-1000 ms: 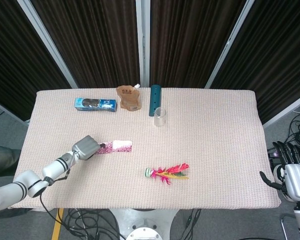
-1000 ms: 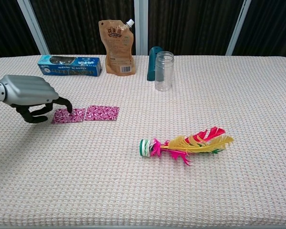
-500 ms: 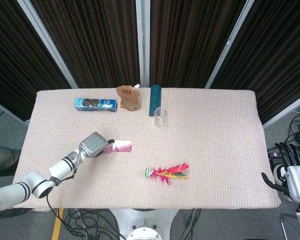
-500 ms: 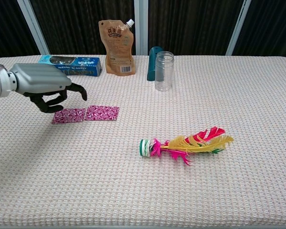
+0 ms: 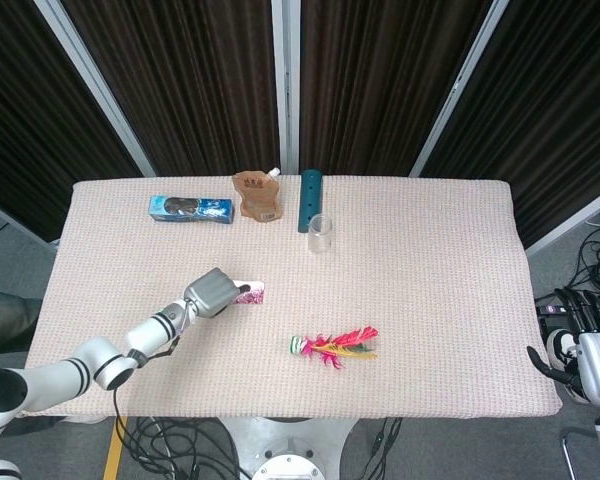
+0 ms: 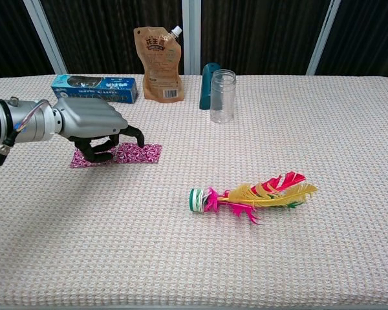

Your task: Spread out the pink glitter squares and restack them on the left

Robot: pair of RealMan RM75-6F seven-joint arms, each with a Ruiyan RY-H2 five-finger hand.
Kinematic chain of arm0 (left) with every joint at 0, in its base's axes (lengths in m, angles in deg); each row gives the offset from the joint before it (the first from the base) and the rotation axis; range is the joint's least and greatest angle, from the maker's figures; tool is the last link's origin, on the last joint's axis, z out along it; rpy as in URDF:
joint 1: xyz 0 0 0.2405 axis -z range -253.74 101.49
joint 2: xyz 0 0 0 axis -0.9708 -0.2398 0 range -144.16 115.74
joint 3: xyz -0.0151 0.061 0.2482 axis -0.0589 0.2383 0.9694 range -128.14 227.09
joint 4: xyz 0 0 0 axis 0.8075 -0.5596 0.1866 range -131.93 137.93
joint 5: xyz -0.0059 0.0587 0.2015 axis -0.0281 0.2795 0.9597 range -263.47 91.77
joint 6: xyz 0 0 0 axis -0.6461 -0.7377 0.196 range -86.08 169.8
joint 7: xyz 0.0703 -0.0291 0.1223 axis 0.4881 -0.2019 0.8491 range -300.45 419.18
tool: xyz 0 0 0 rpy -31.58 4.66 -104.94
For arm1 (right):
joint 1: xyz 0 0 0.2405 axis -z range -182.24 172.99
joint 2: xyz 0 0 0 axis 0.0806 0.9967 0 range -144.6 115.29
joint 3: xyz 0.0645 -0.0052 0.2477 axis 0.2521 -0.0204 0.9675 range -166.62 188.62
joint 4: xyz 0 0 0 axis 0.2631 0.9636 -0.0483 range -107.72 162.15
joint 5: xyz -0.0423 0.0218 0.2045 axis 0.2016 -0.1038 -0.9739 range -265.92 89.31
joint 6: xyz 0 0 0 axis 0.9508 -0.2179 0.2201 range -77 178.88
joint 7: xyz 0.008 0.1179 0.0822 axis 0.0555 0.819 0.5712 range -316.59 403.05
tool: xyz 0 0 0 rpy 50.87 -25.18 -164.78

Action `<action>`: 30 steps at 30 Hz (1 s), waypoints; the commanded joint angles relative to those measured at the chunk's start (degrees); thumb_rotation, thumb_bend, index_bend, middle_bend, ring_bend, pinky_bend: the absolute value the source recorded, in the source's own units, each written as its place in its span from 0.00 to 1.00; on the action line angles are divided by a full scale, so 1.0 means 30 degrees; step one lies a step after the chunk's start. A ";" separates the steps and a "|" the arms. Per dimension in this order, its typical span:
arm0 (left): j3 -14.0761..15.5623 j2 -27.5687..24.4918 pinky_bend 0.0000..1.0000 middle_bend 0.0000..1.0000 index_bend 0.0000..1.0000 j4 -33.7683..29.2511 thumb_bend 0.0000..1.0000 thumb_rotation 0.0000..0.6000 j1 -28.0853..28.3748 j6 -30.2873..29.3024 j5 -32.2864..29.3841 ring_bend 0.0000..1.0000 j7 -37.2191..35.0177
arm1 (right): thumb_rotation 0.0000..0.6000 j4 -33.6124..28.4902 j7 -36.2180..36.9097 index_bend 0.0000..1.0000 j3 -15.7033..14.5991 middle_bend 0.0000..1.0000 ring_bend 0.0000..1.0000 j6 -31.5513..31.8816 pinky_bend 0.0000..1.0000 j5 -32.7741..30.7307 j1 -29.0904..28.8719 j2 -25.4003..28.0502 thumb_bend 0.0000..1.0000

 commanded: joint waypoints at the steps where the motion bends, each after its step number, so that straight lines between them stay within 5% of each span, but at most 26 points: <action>1: -0.0135 0.0388 0.86 0.86 0.28 0.0418 0.52 1.00 0.0066 0.0389 -0.0521 0.90 0.0276 | 0.62 0.0027 0.0028 0.08 -0.0014 0.07 0.00 -0.0017 0.00 -0.0015 0.0014 -0.0019 0.19; 13: -0.0085 0.0210 0.86 0.86 0.28 0.0557 0.52 1.00 0.0126 0.1389 -0.1555 0.90 0.0661 | 0.63 0.0092 0.0106 0.08 -0.0003 0.08 0.00 -0.0125 0.00 -0.0053 0.0001 -0.0039 0.19; 30: 0.0346 -0.1202 0.86 0.86 0.28 -0.3793 0.52 1.00 0.0078 0.1021 -0.2806 0.90 0.4311 | 0.63 0.0047 0.0161 0.08 0.0010 0.08 0.00 0.0100 0.00 -0.0034 0.0165 0.0088 0.19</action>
